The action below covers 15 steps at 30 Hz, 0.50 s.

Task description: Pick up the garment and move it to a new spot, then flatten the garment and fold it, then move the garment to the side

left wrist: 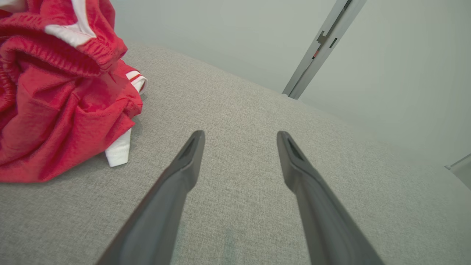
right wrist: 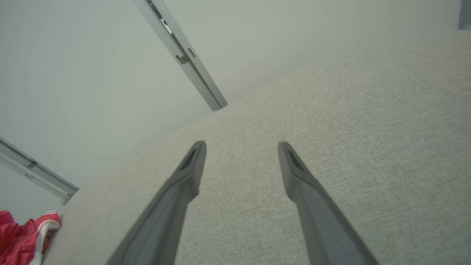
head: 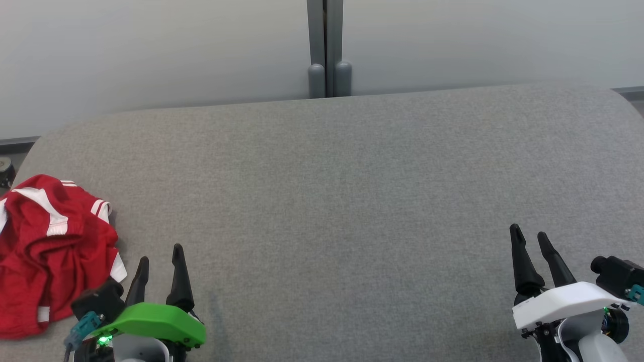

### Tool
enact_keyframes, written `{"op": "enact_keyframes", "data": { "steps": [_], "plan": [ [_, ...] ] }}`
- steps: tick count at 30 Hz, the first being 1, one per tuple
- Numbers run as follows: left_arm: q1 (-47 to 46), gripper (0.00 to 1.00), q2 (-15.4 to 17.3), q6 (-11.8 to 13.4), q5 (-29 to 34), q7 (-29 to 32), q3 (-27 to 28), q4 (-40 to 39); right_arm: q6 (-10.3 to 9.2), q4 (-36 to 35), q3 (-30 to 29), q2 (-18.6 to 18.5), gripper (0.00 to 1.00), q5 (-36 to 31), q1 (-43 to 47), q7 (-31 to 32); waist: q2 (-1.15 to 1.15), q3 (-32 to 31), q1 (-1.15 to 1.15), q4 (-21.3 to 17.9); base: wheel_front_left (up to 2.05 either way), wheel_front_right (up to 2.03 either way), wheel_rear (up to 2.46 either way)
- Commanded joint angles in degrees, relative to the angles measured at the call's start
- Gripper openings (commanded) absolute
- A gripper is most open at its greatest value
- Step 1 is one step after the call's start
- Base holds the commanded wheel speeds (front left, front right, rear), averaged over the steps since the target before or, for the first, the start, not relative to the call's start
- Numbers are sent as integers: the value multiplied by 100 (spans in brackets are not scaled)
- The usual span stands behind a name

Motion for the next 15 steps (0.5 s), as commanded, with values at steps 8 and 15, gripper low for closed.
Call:
{"op": "enact_keyframes", "data": {
  "steps": [8, 15],
  "plan": [
    [119, 100, 65, 31, 674, -192, -48, -34, 2, -7, -53, -46, 100, -729, 60, -193, 0, -6, 0, -47, 0, 0, 0],
    [137, 100, 70, 36, 1104, -288, -78, -59, 3, -38, -26, -50, 100, -1121, 44, -288, 0, 13, 0, -78, 0, 0, 0]
  ]
}}
